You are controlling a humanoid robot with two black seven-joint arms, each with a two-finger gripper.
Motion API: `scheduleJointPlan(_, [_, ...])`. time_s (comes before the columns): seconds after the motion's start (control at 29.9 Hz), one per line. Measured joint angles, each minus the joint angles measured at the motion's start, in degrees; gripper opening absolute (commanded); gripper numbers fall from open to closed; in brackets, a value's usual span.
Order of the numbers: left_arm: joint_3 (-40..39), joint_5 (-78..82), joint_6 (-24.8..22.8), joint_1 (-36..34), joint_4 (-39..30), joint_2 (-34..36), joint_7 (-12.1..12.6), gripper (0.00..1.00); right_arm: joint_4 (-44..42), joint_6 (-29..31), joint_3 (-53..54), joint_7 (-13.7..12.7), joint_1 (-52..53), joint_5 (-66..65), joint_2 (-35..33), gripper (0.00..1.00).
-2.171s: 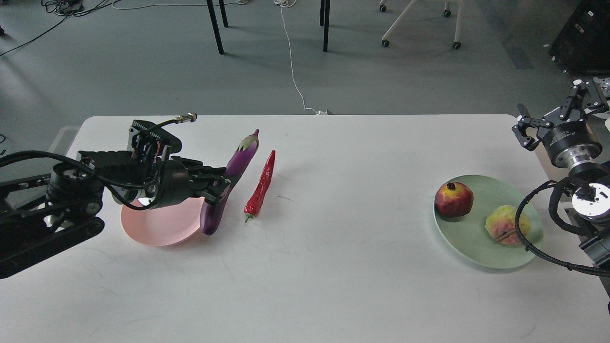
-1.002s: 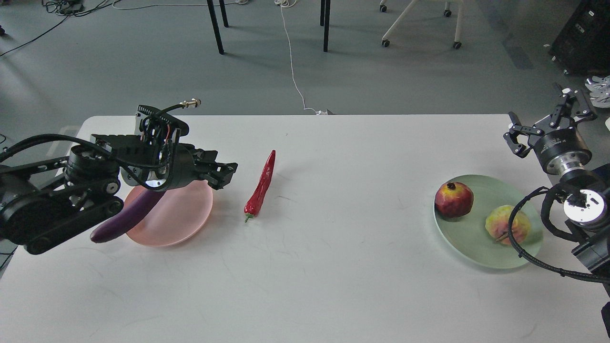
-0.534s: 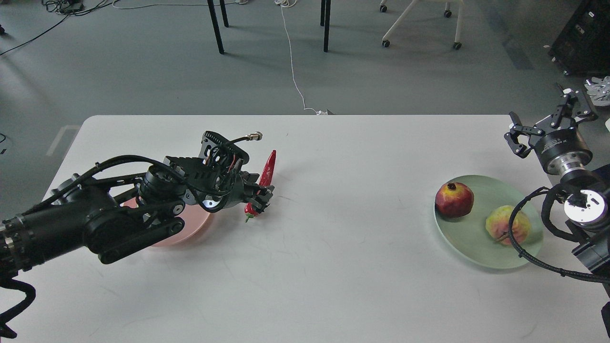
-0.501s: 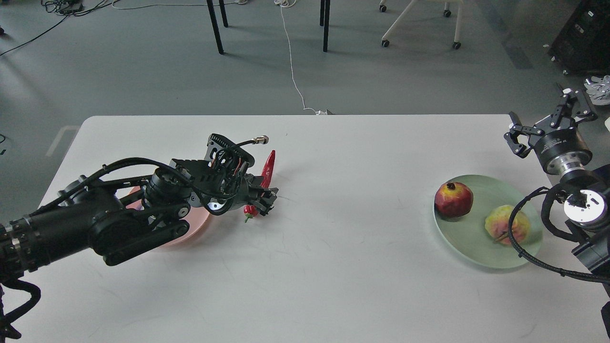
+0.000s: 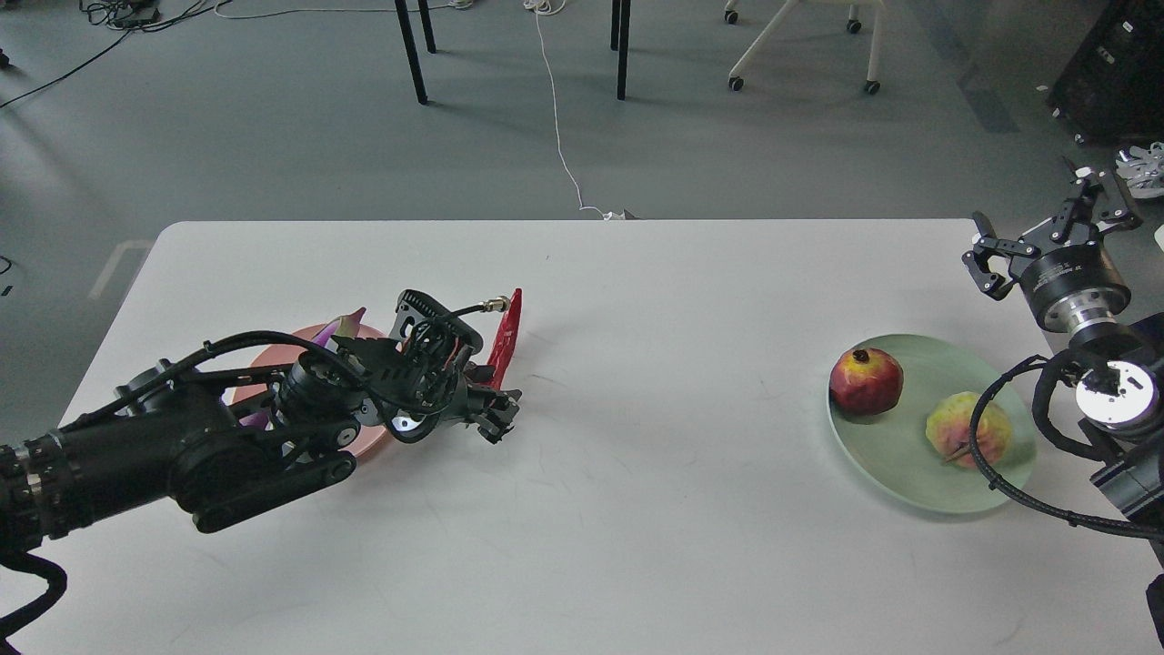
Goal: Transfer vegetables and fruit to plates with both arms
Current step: 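Move the left gripper to the red chili pepper and grasp it, then carry the chili pepper onto the pink plate and release it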
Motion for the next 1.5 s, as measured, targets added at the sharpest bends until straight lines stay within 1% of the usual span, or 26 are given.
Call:
scheduleJointPlan(0.67, [-0.68,-0.31,0.54,-0.74,-0.15,2.98,-0.02,0.45,0.08,0.00,-0.41,0.00,0.00,0.00,0.06,0.98])
scheduleJointPlan(0.87, [-2.88,-0.49,0.58,-0.80,-0.21,3.21,-0.08,0.45,0.08,0.00,-0.45,0.00,0.02,0.00,0.07,0.98])
scheduleJointPlan(1.04, [-3.26,-0.56,0.54,-0.80,-0.24,3.31,-0.11,0.45,0.08,0.00,-0.52,0.00,0.18,0.00,0.07,0.98])
scheduleJointPlan(1.5, [-3.21,-0.10,0.69,2.06,0.97,3.48,-0.01,0.45,0.07,0.00,-0.62,-0.02,0.21,0.00,0.56,0.98])
